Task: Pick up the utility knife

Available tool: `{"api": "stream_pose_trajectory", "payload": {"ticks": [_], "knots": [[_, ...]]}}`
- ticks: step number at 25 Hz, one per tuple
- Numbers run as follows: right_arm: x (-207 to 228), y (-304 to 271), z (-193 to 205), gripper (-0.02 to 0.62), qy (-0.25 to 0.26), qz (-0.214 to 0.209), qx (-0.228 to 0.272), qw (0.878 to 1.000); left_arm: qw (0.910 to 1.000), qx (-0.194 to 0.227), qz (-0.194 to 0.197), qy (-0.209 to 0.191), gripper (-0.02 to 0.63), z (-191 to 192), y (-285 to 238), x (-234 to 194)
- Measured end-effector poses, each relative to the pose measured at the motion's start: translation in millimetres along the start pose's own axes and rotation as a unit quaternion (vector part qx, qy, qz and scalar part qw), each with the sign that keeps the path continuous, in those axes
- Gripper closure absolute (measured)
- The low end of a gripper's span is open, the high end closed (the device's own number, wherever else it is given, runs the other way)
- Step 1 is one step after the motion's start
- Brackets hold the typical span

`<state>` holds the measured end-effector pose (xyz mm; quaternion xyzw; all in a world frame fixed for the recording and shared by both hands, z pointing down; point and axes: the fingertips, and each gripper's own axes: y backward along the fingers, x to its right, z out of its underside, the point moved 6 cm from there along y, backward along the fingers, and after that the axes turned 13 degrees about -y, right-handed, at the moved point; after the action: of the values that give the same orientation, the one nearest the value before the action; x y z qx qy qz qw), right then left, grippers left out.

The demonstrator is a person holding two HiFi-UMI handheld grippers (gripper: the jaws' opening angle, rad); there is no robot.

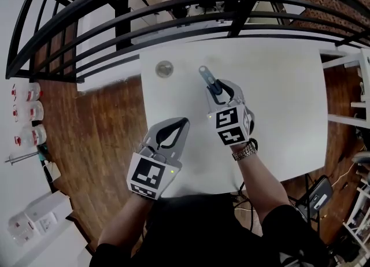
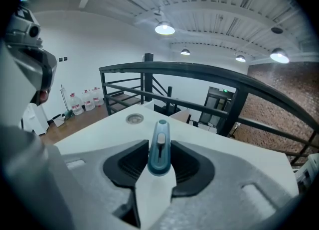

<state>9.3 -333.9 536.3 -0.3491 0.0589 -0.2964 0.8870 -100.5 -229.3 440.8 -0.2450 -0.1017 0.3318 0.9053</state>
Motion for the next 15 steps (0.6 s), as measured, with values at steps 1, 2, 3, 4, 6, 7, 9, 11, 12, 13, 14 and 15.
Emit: {"api": "stream_pose_trajectory", "payload": {"ticks": [1,2,3,4,6,7,9,11,12,13,14,15], "knots": [[-4.1,8.9,-1.0,0.466,-0.001,0.003,0.005,1.0,1.0,0.006,0.002,-0.003,0.589,-1.1,5.7,2.9],[-8.2,18.5,-1.9,0.466,-0.002,0.007,0.011,1.0,0.9999,0.012,0.004,-0.007,0.589,-2.7,11.9,6.1],[-12.8,28.8,-2.5,0.466,-0.004,0.011,0.017,1.0,0.9997,0.019,0.006,-0.013,0.589,-4.5,18.9,9.4],[-18.2,39.4,-3.0,0.466,-0.006,0.016,0.023,1.0,0.9995,0.026,0.008,-0.018,0.589,-6.2,26.8,12.4],[-31.3,60.8,-4.0,0.466,-0.012,0.023,0.033,0.999,0.9988,0.039,0.011,-0.028,0.589,-8.4,43.9,17.5],[-38.6,71.8,-4.9,0.466,-0.014,0.028,0.038,0.999,0.9983,0.047,0.012,-0.034,0.589,-8.7,52.6,20.0],[-52.6,95.3,-5.7,0.466,-0.02,0.04,0.054,0.998,0.9966,0.063,0.018,-0.049,0.589,-9.2,70.4,27.2],[-69.5,123.2,-1.7,0.466,-0.028,0.053,0.071,0.996,0.9943,0.08,0.026,-0.066,0.589,-8.2,91.8,39.9],[-80.1,138.0,1.9,0.466,-0.031,0.057,0.078,0.995,0.9933,0.086,0.03,-0.072,0.589,-6.7,104.3,47.7],[-91.4,152.3,5.2,0.466,-0.035,0.06,0.083,0.994,0.9924,0.091,0.033,-0.077,0.589,-5.1,116.9,54.9],[-102.4,165.6,7.7,0.466,-0.038,0.062,0.088,0.993,0.9915,0.096,0.038,-0.08,0.589,-4.0,128.7,60.8],[-112.4,177.7,9.4,0.466,-0.042,0.065,0.094,0.993,0.9904,0.101,0.043,-0.083,0.589,-3.4,138.9,65.5]]}}
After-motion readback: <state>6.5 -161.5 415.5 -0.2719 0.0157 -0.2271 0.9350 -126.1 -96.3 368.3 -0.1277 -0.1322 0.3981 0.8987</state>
